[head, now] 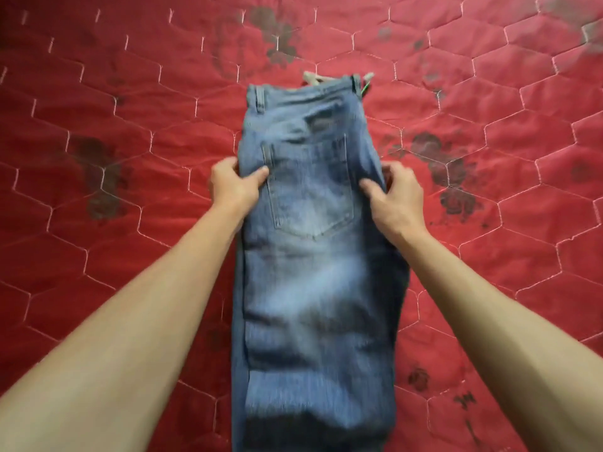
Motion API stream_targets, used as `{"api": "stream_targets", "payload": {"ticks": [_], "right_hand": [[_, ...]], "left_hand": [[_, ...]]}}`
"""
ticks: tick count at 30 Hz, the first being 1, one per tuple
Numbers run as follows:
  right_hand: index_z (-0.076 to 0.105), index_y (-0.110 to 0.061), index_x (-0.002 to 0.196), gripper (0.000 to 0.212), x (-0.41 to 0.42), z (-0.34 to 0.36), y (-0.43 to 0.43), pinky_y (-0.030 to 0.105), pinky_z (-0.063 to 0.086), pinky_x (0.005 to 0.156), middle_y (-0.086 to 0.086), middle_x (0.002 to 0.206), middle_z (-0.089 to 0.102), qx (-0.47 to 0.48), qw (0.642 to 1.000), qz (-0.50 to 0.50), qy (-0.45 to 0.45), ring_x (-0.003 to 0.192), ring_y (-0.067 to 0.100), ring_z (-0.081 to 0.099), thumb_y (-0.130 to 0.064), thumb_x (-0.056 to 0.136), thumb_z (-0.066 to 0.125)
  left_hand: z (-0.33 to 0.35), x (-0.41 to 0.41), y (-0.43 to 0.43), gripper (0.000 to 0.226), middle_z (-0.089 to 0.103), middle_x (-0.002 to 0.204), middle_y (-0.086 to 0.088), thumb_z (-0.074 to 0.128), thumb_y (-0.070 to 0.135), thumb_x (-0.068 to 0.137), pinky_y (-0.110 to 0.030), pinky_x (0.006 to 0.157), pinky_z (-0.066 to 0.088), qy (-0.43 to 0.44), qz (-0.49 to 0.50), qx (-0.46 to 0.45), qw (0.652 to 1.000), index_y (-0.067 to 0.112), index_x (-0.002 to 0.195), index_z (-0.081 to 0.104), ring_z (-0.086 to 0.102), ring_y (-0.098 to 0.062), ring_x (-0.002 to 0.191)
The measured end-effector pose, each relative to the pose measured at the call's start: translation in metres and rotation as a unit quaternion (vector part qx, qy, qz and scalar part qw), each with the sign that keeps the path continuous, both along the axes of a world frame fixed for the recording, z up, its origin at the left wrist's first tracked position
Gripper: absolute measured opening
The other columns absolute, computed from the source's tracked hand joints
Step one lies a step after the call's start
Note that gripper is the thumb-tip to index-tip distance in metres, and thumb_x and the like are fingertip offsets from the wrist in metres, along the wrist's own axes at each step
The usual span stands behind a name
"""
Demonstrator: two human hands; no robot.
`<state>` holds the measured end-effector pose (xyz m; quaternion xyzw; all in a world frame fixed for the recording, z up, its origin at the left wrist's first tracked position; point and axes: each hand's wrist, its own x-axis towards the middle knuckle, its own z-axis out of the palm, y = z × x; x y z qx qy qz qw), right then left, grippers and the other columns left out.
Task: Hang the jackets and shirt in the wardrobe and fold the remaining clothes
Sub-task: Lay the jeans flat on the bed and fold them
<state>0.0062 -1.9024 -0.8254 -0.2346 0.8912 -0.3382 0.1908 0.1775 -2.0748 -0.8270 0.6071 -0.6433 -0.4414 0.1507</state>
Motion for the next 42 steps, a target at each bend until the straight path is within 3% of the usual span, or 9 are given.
{"api": "stream_targets", "payload": {"ticks": [6, 11, 16, 21, 26, 33, 36, 39, 42], "right_hand": [[0.059, -0.011, 0.124, 0.041, -0.017, -0.023, -0.011, 0.038, 0.040, 0.097, 0.017, 0.123, 0.059, 0.065, 0.997, 0.047, 0.000, 0.118, 0.035, 0.053, -0.037, 0.093, 0.062], [0.042, -0.011, 0.145, 0.062, 0.008, -0.022, 0.036, 0.038, 0.034, 0.111, 0.013, 0.138, 0.048, 0.023, 0.995, 0.093, -0.008, 0.130, 0.026, 0.043, -0.032, 0.092, 0.066], [0.041, -0.002, 0.143, 0.067, 0.083, -0.028, 0.126, 0.040, 0.029, 0.111, 0.019, 0.142, 0.045, 0.048, 0.997, -0.019, 0.052, 0.132, 0.034, 0.041, -0.034, 0.090, 0.067], [0.057, -0.009, 0.117, 0.033, 0.188, -0.005, 0.217, 0.033, 0.042, 0.095, 0.007, 0.111, 0.056, 0.018, 0.998, -0.031, -0.049, 0.104, 0.025, 0.055, -0.027, 0.092, 0.068], [0.047, -0.016, 0.125, 0.049, 0.270, 0.015, 0.276, 0.032, 0.049, 0.079, 0.001, 0.092, 0.057, 0.055, 0.980, -0.054, -0.183, 0.074, 0.008, 0.058, -0.033, 0.088, 0.073], [0.057, -0.020, 0.102, 0.031, 0.328, 0.021, 0.353, 0.035, 0.048, 0.085, -0.002, 0.097, 0.061, 0.226, 0.944, 0.032, -0.237, 0.096, 0.020, 0.061, -0.045, 0.087, 0.070], [0.057, -0.021, 0.104, 0.034, 0.352, 0.025, 0.384, 0.034, 0.048, 0.083, -0.005, 0.092, 0.066, 0.265, 0.920, 0.095, -0.272, 0.097, 0.019, 0.064, -0.049, 0.087, 0.068], [0.057, -0.022, 0.105, 0.036, 0.370, 0.029, 0.409, 0.034, 0.045, 0.083, -0.002, 0.103, 0.063, 0.303, 0.913, 0.136, -0.236, 0.102, 0.021, 0.061, -0.053, 0.088, 0.064], [0.061, -0.021, 0.104, 0.037, 0.386, 0.031, 0.426, 0.034, 0.046, 0.085, 0.000, 0.107, 0.057, 0.324, 0.907, 0.149, -0.223, 0.102, 0.023, 0.061, -0.055, 0.090, 0.060]], "left_hand": [[-0.015, -0.001, 0.001, 0.062, 0.060, 0.133, -0.010, 0.069, 0.048, 0.088, -0.038, 0.106, 0.040, -0.077, -0.055, -0.034, 0.995, 0.010, 0.134, 0.051, 0.053, -0.030, 0.125], [-0.022, 0.049, 0.060, 0.046, 0.067, 0.099, 0.005, 0.066, 0.054, 0.087, -0.039, 0.094, 0.048, -0.016, -0.018, -0.069, 0.997, 0.023, 0.119, 0.055, 0.064, -0.023, 0.100], [-0.014, 0.096, 0.135, 0.032, 0.061, 0.092, 0.009, 0.065, 0.041, 0.093, -0.028, 0.082, 0.044, 0.004, 0.024, -0.077, 0.997, 0.020, 0.114, 0.052, 0.061, -0.016, 0.087], [-0.009, 0.163, 0.217, 0.027, 0.062, 0.081, 0.001, 0.060, 0.038, 0.096, -0.022, 0.074, 0.041, -0.023, -0.039, -0.042, 0.998, 0.015, 0.082, 0.062, 0.054, -0.009, 0.076], [0.006, 0.221, 0.282, 0.027, 0.063, 0.077, 0.007, 0.061, 0.046, 0.094, -0.017, 0.067, 0.041, -0.026, 0.005, 0.042, 0.999, 0.021, 0.087, 0.060, 0.056, -0.006, 0.070], [0.010, 0.315, 0.396, 0.055, 0.037, 0.055, 0.004, 0.066, 0.045, 0.090, -0.030, 0.058, 0.033, -0.122, -0.074, 0.076, 0.987, 0.008, 0.061, 0.040, 0.036, -0.010, 0.054], [0.012, 0.344, 0.438, 0.053, 0.040, 0.053, 0.003, 0.068, 0.047, 0.088, -0.023, 0.055, 0.033, -0.130, -0.075, 0.100, 0.984, 0.008, 0.059, 0.048, 0.038, -0.008, 0.051], [0.020, 0.354, 0.464, 0.050, 0.041, 0.050, 0.005, 0.063, 0.047, 0.091, -0.028, 0.056, 0.034, -0.103, -0.044, 0.115, 0.987, 0.012, 0.058, 0.051, 0.039, -0.007, 0.051], [0.033, 0.356, 0.477, 0.044, 0.051, 0.052, 0.011, 0.059, 0.050, 0.093, -0.017, 0.056, 0.037, -0.079, -0.021, 0.137, 0.987, 0.019, 0.062, 0.055, 0.048, -0.005, 0.054]]}}
